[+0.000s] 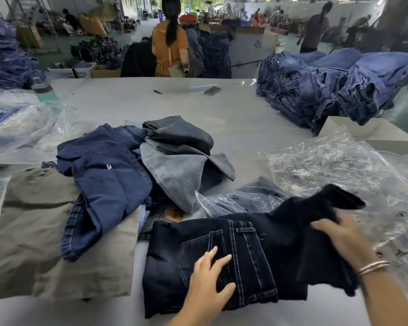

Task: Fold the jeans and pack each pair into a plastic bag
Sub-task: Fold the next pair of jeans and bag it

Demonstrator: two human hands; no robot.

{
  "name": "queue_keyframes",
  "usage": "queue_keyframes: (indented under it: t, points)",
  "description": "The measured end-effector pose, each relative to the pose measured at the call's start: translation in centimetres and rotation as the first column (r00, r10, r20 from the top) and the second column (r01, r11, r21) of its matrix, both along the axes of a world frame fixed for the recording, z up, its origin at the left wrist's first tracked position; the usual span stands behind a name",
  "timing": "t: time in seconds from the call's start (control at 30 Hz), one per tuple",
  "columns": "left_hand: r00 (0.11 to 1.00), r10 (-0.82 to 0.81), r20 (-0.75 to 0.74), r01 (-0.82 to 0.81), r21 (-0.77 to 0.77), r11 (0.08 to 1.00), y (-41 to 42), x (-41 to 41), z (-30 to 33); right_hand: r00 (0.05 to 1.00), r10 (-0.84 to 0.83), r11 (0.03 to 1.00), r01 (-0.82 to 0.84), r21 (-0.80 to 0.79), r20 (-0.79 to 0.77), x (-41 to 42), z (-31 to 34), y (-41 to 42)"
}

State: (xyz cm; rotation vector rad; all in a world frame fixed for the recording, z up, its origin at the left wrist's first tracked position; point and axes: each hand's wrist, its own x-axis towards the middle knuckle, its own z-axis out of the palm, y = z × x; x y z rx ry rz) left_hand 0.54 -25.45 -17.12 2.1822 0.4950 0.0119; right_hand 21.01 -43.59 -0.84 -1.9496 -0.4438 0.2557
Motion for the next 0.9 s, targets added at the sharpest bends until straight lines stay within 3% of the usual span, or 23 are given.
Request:
queue_keyframes:
  t: [0.07,0.1,0.17,0.23,0.3,0.37,0.43,0.47,0.53,0.57,0.6,0.63,0.67,0.73,0.77,0.83,0.9]
  points:
    - [0.99,-0.042,-0.134,0.05,0.056,0.997,-0.1,1.4,-1.0,0.943,0.312,0.937,-0.284,-0.205,0.119,-3.4,-0.8,4.0]
    - [0.98,-0.058,-0.191,0.082,0.118,0.99,0.1,1.9,-1.4,0.879,0.459,0.846,-0.388,-0.366,0.13,-5.1,-2.0,6.0]
    - [0.956,-0.045,-0.289,0.101,0.183,0.978,0.8,2.1,-2.8,0.734,0.679,0.568,-0.519,-0.639,0.007,-8.2,-5.7,9.7]
    - [0.943,0.0,-0.333,-0.012,-0.036,0.999,2.0,1.8,-3.9,0.691,0.703,0.413,-0.59,-0.694,-0.169,-9.9,-9.5,11.8]
    - [0.934,0.013,-0.358,-0.092,-0.204,0.975,3.3,1.3,-4.0,0.679,0.689,0.373,-0.631,-0.68,-0.252,-10.5,-12.5,12.4]
    - [0.923,0.129,-0.362,-0.263,-0.35,0.899,4.7,0.9,-3.8,0.671,0.702,0.394,-0.644,-0.656,-0.238,-10.0,-14.0,12.1]
    - [0.914,0.246,-0.323,-0.388,-0.516,0.764,5.6,0.8,-3.0,0.687,0.711,0.507,-0.648,-0.569,-0.149,-9.5,-14.0,11.5]
    - [0.891,0.294,-0.345,-0.451,-0.614,0.647,5.8,0.8,-2.6,0.714,0.693,0.594,-0.643,-0.484,-0.097,-9.2,-13.7,11.1]
    - [0.859,0.375,-0.348,-0.473,-0.82,0.323,5.8,0.7,-2.0,0.806,0.586,0.785,-0.538,-0.307,0.083,-8.6,-13.4,10.1]
    - [0.841,0.422,-0.339,-0.459,-0.86,0.225,5.7,0.4,-2.1,0.857,0.465,0.879,-0.416,-0.235,0.222,-8.1,-13.3,9.5]
    - [0.84,0.432,-0.33,-0.446,-0.873,0.2,5.6,0.2,-2.0,0.884,0.303,0.951,-0.255,-0.174,0.357,-7.5,-13.4,8.8]
    - [0.847,0.427,-0.315,-0.449,-0.855,0.26,5.3,0.0,-1.9,0.883,0.138,0.986,-0.078,-0.149,0.448,-6.8,-13.3,8.0]
    - [0.853,0.429,-0.297,-0.469,-0.798,0.379,5.0,-0.2,-1.9,0.876,-0.003,0.984,0.09,-0.157,0.482,-6.0,-13.4,7.1]
    - [0.851,0.454,-0.265,-0.503,-0.66,0.558,4.4,-0.2,-1.8,0.925,-0.192,0.917,0.289,-0.276,0.328,-5.0,-13.1,5.6]
    - [0.852,0.464,-0.241,-0.506,-0.606,0.614,4.4,0.0,-1.9,0.95,-0.219,0.898,0.285,-0.336,0.222,-4.9,-13.2,4.9]
    - [0.866,0.461,-0.192,-0.49,-0.513,0.705,4.4,0.1,-1.9,0.978,-0.079,0.869,0.163,-0.468,0.194,-5.5,-13.7,4.2]
    - [0.866,0.48,-0.141,-0.482,-0.494,0.724,4.8,0.2,-1.4,0.973,0.076,0.779,0.079,-0.621,0.219,-6.1,-13.8,4.2]
